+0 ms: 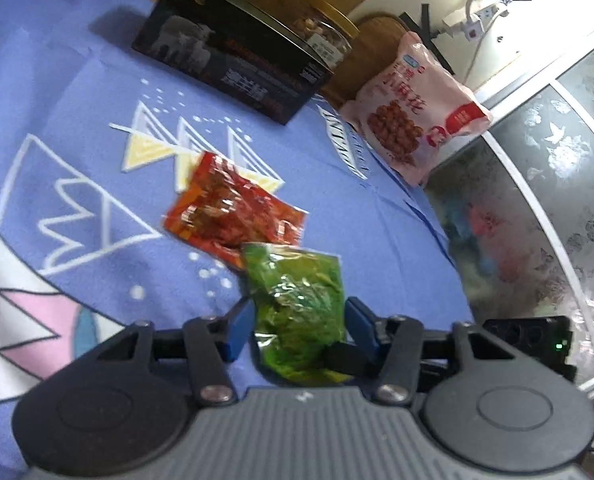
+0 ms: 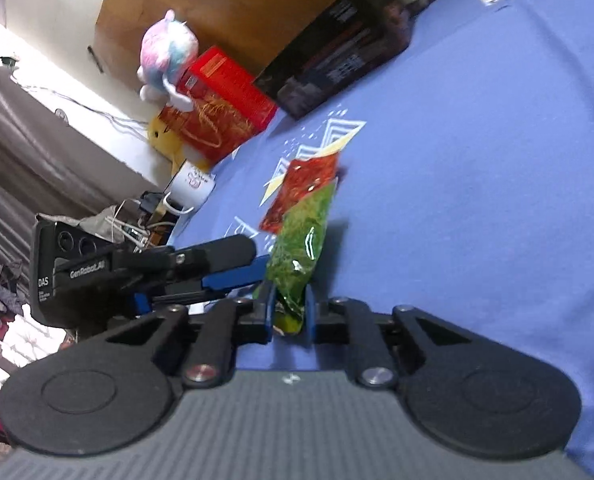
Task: Organize snacks
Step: 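Pinch the green jelly bag between both grippers and lift it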
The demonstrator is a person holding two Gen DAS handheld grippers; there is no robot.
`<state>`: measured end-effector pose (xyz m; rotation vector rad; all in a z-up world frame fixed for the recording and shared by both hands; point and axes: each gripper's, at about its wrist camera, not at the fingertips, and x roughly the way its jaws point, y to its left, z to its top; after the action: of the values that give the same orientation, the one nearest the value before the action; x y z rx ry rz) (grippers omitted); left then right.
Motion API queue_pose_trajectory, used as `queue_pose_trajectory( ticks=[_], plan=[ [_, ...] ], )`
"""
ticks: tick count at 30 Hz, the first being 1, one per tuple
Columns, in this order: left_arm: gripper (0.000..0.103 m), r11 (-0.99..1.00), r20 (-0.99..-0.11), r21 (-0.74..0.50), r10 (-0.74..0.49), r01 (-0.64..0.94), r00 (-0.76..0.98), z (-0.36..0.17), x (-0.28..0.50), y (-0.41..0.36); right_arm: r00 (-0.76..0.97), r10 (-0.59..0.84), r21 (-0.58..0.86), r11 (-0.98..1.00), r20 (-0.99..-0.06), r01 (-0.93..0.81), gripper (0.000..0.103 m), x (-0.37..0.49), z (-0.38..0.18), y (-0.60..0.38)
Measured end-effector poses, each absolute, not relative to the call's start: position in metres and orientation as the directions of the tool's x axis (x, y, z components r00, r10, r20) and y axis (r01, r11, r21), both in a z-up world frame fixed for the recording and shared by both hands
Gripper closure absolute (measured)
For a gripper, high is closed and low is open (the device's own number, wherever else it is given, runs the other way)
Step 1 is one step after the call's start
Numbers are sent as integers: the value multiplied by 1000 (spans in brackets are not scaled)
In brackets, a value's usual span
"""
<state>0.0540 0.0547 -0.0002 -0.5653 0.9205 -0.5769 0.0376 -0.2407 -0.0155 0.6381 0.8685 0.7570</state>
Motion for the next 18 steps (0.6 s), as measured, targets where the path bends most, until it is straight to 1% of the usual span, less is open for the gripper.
queue_pose_trajectory(
  ticks=[3, 5, 9, 18],
  plan=[
    [71, 710, -562, -682, -663, 176, 494, -3, 55, 66, 416, 799, 751, 576, -434, -322, 85, 41, -14, -236],
    [73, 707, -558, -691, -656, 154, 508, -4, 54, 74, 406, 804, 751, 572, -434, -331, 85, 44, -14, -231],
    [73, 720, -555, -682, -625, 130, 549, 0, 51, 89, 371, 816, 744, 566, -444, -355, 85, 52, -13, -214],
    [72, 735, -528, -673, -554, 80, 644, 17, 59, 127, 323, 824, 663, 566, -466, -489, 85, 78, 8, -167]
  ],
)
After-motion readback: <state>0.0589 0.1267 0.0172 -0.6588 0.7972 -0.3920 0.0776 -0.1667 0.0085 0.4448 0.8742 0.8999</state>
